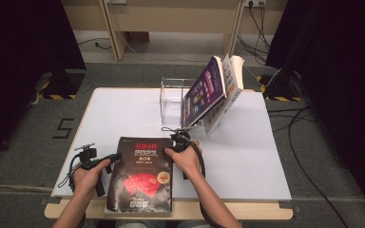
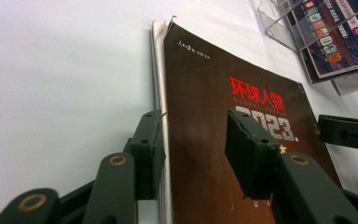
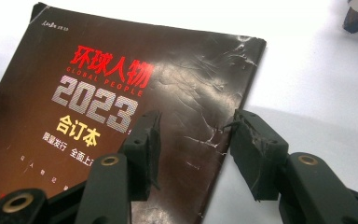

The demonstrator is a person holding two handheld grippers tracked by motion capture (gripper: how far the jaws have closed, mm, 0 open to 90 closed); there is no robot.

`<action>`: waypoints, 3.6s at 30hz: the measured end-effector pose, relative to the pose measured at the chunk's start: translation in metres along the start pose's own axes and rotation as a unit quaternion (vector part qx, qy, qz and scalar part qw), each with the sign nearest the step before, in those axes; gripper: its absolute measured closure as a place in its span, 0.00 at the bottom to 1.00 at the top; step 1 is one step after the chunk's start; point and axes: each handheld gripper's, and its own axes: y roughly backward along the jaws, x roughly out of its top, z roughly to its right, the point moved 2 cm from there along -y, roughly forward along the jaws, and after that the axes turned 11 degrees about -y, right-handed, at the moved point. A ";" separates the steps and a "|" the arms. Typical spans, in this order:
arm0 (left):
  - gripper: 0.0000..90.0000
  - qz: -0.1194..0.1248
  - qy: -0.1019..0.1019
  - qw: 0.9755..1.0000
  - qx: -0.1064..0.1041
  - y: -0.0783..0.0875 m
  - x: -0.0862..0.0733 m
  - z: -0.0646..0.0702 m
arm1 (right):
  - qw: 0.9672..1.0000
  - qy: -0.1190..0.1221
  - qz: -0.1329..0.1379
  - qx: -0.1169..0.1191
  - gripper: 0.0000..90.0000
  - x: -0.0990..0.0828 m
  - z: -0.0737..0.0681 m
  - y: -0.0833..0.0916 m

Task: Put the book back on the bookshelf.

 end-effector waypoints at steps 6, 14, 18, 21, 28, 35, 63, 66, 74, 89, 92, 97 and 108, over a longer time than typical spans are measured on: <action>0.60 -0.008 -0.019 1.000 0.011 -0.001 -0.001 0.003 | 1.000 0.005 0.000 -0.004 0.58 -0.001 -0.001 0.000; 0.60 -0.004 0.000 1.000 0.000 0.000 -0.001 0.004 | 1.000 0.001 0.000 -0.006 0.58 -0.001 -0.003 0.000; 0.60 0.000 0.012 1.000 -0.011 0.000 -0.002 0.003 | 1.000 0.008 0.002 -0.008 0.58 -0.001 -0.003 -0.001; 0.61 0.001 0.007 1.000 -0.014 0.000 -0.003 0.005 | 1.000 0.008 0.003 -0.009 0.58 -0.001 -0.003 -0.001; 0.64 -0.012 -0.012 1.000 -0.004 -0.004 -0.004 0.006 | 1.000 0.003 0.001 -0.008 0.58 -0.001 -0.003 -0.001; 0.72 -0.014 -0.026 1.000 0.007 -0.004 -0.005 0.005 | 1.000 -0.004 0.001 -0.008 0.59 0.000 -0.002 0.000; 0.86 -0.017 -0.023 1.000 0.007 -0.002 -0.004 0.003 | 0.999 -0.033 0.025 -0.002 0.60 0.022 0.006 -0.011; 0.87 -0.017 -0.024 1.000 0.006 -0.002 -0.004 0.003 | 0.999 -0.038 0.028 -0.001 0.60 0.024 0.007 -0.012; 0.90 -0.016 -0.029 0.999 0.004 -0.002 -0.003 0.003 | 0.998 -0.042 0.035 -0.003 0.59 0.031 0.008 -0.016; 0.95 -0.012 -0.027 1.000 -0.007 -0.001 -0.003 0.003 | 0.998 -0.040 0.038 -0.003 0.62 0.037 0.010 -0.019; 0.95 -0.011 -0.023 1.000 -0.007 -0.001 -0.003 0.003 | 0.999 -0.029 0.042 -0.016 0.62 0.037 0.007 -0.020; 0.95 -0.014 -0.027 1.000 -0.006 -0.001 -0.003 0.003 | 0.999 -0.017 0.046 -0.019 0.63 0.038 0.007 -0.022; 0.96 -0.013 -0.024 1.000 -0.010 -0.001 -0.002 0.005 | 0.998 -0.006 0.040 -0.043 0.78 0.039 0.008 -0.022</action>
